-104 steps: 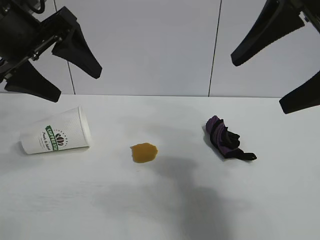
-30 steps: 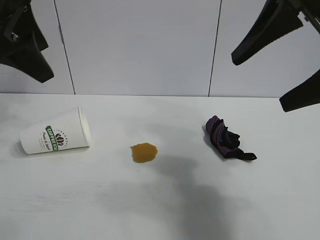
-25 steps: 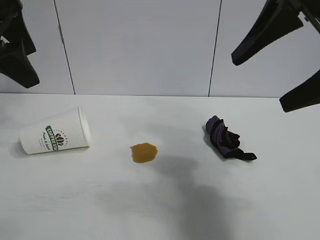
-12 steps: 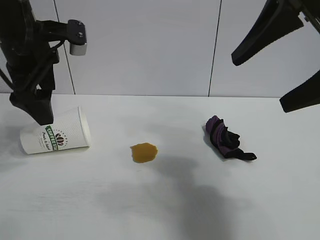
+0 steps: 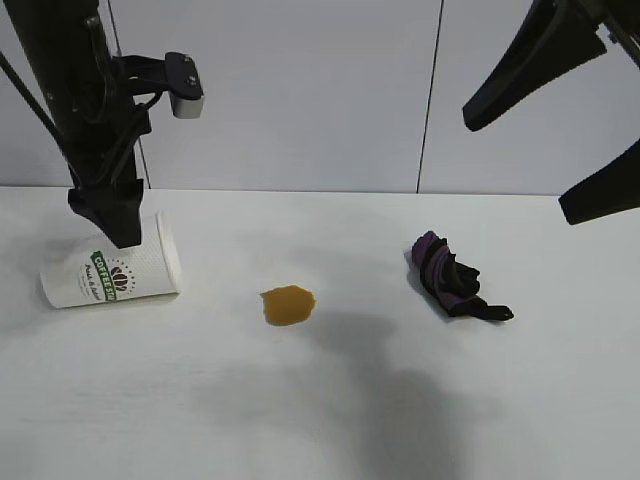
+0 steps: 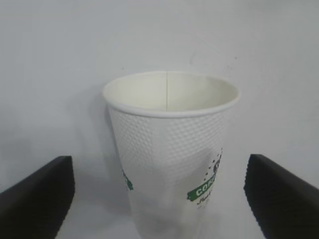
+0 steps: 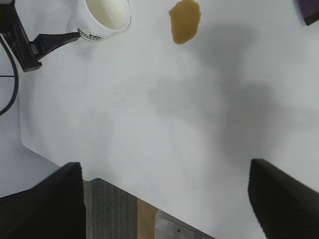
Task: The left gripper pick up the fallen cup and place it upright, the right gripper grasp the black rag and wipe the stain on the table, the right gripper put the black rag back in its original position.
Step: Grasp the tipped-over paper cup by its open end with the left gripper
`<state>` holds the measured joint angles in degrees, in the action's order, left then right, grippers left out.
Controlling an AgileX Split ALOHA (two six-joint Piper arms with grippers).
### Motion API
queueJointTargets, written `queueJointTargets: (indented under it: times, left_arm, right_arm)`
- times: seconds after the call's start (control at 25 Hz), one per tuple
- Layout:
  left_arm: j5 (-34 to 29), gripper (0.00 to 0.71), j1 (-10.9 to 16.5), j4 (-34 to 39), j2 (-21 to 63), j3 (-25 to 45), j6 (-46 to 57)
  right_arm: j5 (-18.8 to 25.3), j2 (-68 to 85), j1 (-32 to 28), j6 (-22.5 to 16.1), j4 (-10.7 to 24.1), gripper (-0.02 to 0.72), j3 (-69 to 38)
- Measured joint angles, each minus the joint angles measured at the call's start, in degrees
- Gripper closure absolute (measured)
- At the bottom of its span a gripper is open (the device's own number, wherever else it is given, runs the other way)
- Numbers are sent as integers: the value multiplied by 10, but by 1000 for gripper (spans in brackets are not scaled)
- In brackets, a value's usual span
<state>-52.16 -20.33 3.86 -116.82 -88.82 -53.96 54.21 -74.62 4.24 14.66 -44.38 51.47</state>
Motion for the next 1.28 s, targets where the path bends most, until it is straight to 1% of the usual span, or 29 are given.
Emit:
queueJointTargets:
  times: [0.24,0.36,0.6,0.72,0.96,1.04,1.12,1.2,1.28]
  left_arm:
    - [15,47,-19,1,-31,-4,-5]
    - [17,47,-27,13,-46,-6,-6]
    - [19,47,-28,48,-74,-6,-6]
    - [34,47,-28,49,-77,-7,-6]
    - [38,51,-28,53,-80,-7,-6]
    - [38,98,-28,54,-80,-7,-6]
    - [38,177,-28,54,-79,-10,-6]
    - [39,203,-28,54,-78,-10,-6]
    - [39,204,-28,54,-77,-13,-6]
  right_arm:
    - [-1,0,0,0,0,81,0]
    - [-5,0,0,0,0,81,0]
    - [-12,0,0,0,0,81,0]
    - [-13,-1,0,0,0,81,0]
    - [-15,-1,0,0,0,81,0]
    - [-15,-1,0,0,0,81,0]
    - [-15,-1,0,0,0,81,0]
    - [-15,-1,0,0,0,81,0]
    - [-17,-1,0,0,0,81,0]
